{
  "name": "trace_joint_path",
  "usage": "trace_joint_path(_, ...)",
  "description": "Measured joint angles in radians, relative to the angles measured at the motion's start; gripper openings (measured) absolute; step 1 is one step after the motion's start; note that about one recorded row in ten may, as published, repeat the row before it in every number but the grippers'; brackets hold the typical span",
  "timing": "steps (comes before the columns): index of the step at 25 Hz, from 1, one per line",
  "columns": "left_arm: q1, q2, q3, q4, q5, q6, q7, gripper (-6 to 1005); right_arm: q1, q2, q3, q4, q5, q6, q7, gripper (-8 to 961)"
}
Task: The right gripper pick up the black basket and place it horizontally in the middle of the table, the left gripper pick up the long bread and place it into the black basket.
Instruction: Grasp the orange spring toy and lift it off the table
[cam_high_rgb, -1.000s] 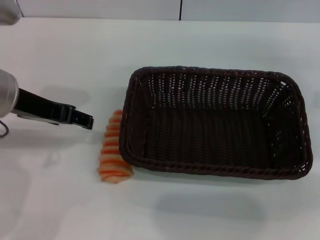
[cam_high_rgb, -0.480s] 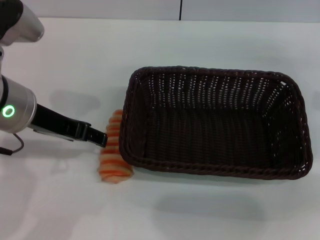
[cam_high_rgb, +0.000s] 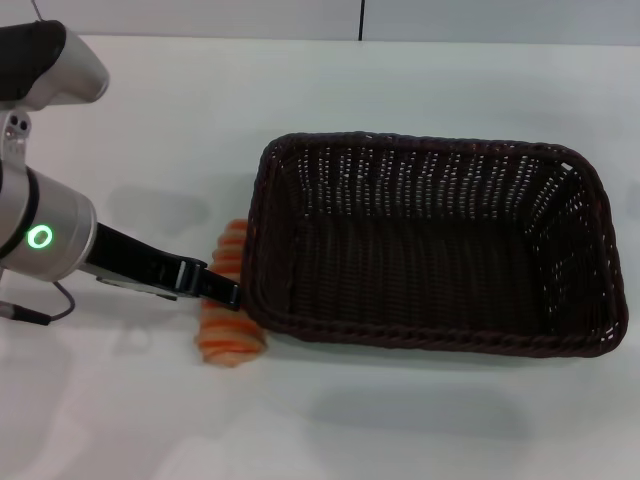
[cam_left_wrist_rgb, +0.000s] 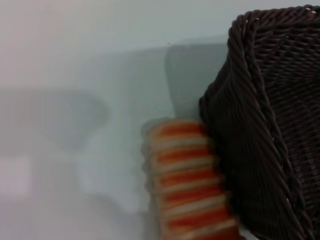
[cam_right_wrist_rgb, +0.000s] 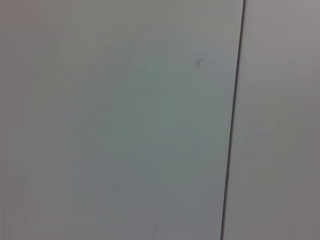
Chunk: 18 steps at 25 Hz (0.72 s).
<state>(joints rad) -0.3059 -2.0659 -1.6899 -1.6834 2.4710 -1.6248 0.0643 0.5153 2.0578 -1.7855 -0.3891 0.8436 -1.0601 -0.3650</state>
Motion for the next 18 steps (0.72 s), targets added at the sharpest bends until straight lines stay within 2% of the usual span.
trace_joint_path(18,-0.011,0.001,0.007,0.067,-0.064,0.048,0.031,782,0.002,-0.001,0.001,-0.001,0.000,0.000,0.000,389)
